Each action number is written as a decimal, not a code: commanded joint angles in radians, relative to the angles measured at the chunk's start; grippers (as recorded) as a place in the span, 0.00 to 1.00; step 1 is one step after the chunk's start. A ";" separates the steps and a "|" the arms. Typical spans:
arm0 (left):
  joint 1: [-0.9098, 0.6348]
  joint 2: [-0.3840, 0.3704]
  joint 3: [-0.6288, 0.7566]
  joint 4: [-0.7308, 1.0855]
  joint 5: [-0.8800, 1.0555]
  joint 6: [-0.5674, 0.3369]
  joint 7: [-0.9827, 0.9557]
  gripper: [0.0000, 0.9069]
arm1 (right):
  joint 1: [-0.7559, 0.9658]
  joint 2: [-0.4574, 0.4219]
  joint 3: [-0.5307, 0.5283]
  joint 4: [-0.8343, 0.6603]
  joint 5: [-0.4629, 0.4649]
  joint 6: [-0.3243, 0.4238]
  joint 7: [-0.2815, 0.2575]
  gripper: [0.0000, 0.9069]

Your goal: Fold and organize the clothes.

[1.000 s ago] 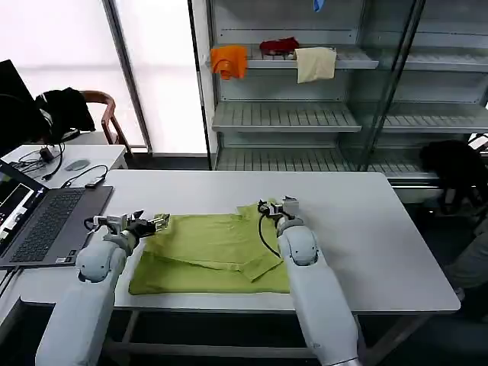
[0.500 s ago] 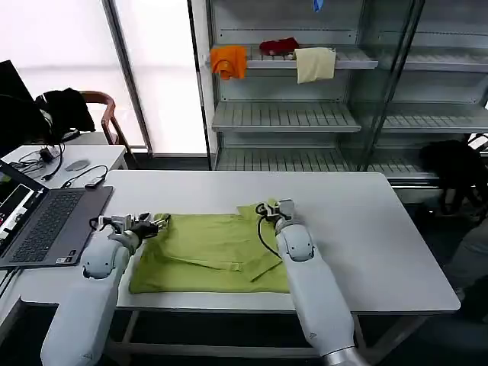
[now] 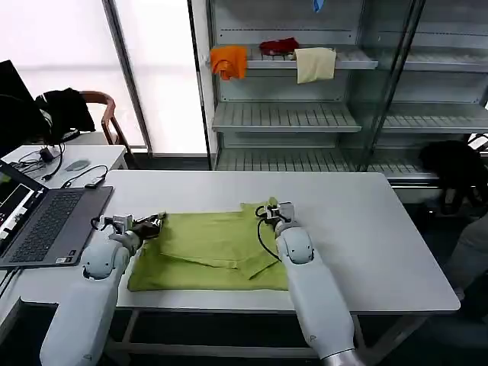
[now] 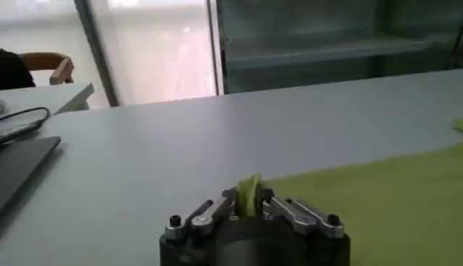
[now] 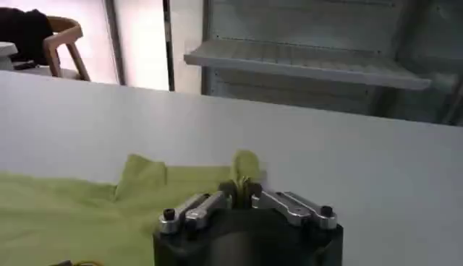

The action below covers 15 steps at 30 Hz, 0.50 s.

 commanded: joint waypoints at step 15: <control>0.159 0.053 -0.091 -0.269 -0.124 -0.003 0.005 0.00 | -0.202 -0.030 -0.034 0.429 0.144 -0.008 0.070 0.00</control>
